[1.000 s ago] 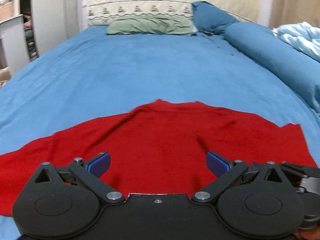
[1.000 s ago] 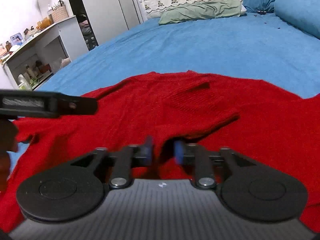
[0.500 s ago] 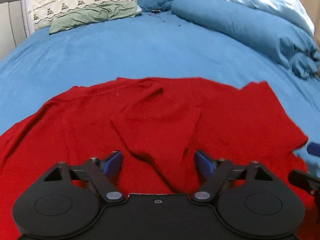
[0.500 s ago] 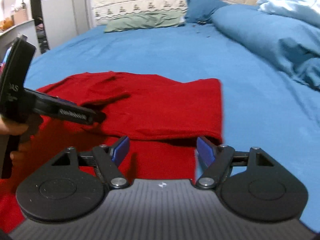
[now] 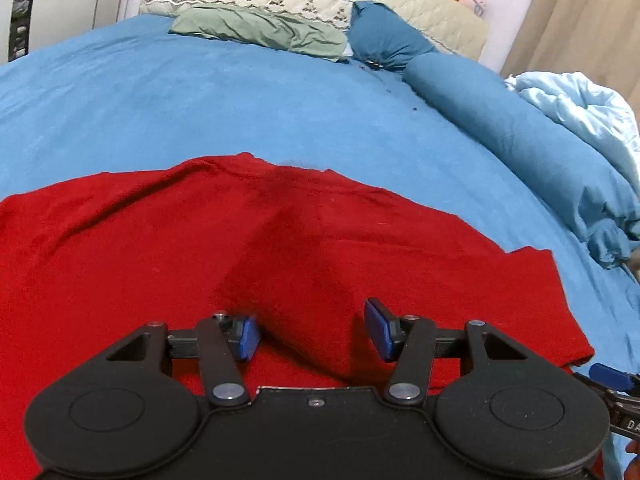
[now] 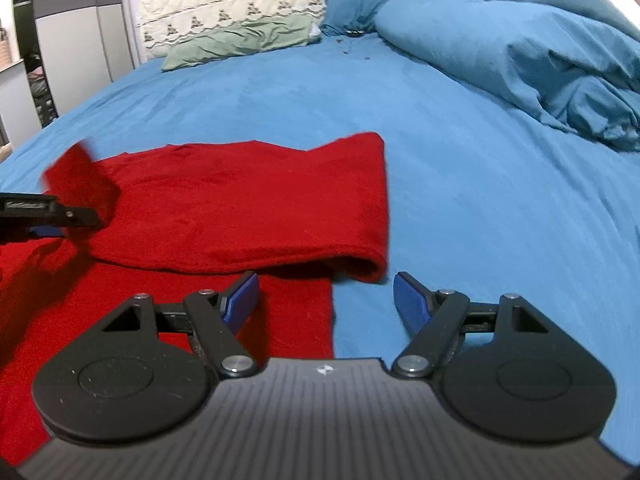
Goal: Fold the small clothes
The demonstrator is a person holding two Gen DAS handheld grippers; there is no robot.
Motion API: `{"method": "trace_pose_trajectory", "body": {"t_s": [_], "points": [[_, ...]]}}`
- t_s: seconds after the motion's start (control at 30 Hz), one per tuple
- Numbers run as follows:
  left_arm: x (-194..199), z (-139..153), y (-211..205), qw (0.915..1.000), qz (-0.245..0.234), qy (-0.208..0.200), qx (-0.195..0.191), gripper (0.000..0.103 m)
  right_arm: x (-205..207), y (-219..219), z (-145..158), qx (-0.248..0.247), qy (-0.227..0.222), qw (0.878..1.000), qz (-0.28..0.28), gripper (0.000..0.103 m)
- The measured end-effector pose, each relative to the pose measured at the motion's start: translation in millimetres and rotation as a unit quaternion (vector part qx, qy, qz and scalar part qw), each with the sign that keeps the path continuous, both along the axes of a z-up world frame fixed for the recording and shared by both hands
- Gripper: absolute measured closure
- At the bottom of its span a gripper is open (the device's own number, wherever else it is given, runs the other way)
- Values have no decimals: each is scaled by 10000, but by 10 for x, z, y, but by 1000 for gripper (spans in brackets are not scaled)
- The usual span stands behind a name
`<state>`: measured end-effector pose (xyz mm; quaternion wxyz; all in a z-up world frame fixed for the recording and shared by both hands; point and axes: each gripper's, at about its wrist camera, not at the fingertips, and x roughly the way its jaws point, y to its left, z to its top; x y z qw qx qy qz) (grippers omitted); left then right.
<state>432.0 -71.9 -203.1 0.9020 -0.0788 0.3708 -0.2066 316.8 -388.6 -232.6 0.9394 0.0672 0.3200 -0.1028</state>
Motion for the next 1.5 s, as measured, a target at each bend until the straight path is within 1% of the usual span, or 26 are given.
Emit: {"method": "trace_pose_trajectory", "body": {"t_s": [0.1,0.17,0.2,0.23,0.3,0.4,0.5,0.6,0.67,0.73,0.87,0.93,1.0,1.07,1.13,1.2,1.23,1.3,1.33,1.37,1.4,1.43,1.47,1.5], "points": [[7,-18,-18,9999,-1,-16,-106,47,-11,-21,-11,52,18,10000,-45,13],[40,-25,-3,9998,45,15,-201,72,-12,-27,-9,31,41,10000,-50,13],[63,-4,-9,9997,75,41,-216,99,-7,-28,-10,21,61,10000,-45,13],[79,19,-3,9996,102,48,-253,99,1,-25,-13,3,90,10000,-34,12],[72,112,39,9990,185,-70,-391,99,30,-15,-20,-50,142,9999,-11,9],[12,378,219,9961,493,-470,-570,99,124,16,-32,-170,260,9995,65,9],[-81,587,462,9912,871,-885,-451,99,240,68,-42,-318,366,9987,169,9],[-161,657,726,9867,1170,-1098,-269,99,345,149,-52,-581,448,9968,311,9],[-200,611,871,9854,1288,-1101,-166,99,397,213,-68,-780,486,9949,414,9],[-223,519,961,9856,1350,-1008,-113,99,446,248,-79,-956,520,9928,501,9],[-250,411,1031,9852,1418,-951,-141,99,564,260,-85,-1179,528,9897,613,10],[-273,404,1073,9849,1441,-937,-205,99,574,249,-60,-1335,459,9886,526,13],[-283,393,1094,9858,1413,-887,-192,99,535,189,-16,-1431,410,9886,228,14],[-325,322,1125,9869,1390,-814,-129,99,446,86,9,-1204,367,9920,60,15],[-377,220,1157,9883,1371,-665,-66,98,389,20,-42,-945,511,9942,-6,16],[-441,114,1203,9891,1391,-482,-34,96,366,6,-114,-932,614,9937,31,16],[-485,65,1241,9893,1412,-371,3,91,342,10,-126,-971,609,9934,66,16],[-602,35,1308,9886,1477,-273,142,85,299,23,-105,-1097,622,9920,88,16],[-649,38,1330,9877,1524,-252,228,77,279,18,-80,-1153,638,9912,101,16],[-708,45,1378,9874,1544,-236,248,66,259,8,-40,-1165,653,9910,119,15],[-763,62,1440,9869,1585,-222,199,61,236,3,-10,-1151,673,9910,128,15],[-796,96,1497,9864,1625,-234,120,54,218,-6,38,-1113,669,9914,141,15],[-804,138,1546,9858,1657,-274,46,50,202,-14,81,-1071,625,9921,176,15],[-791,189,1597,9846,1715,-334,-12,49,183,-1,128,-1028,557,9929,232,13]]}}
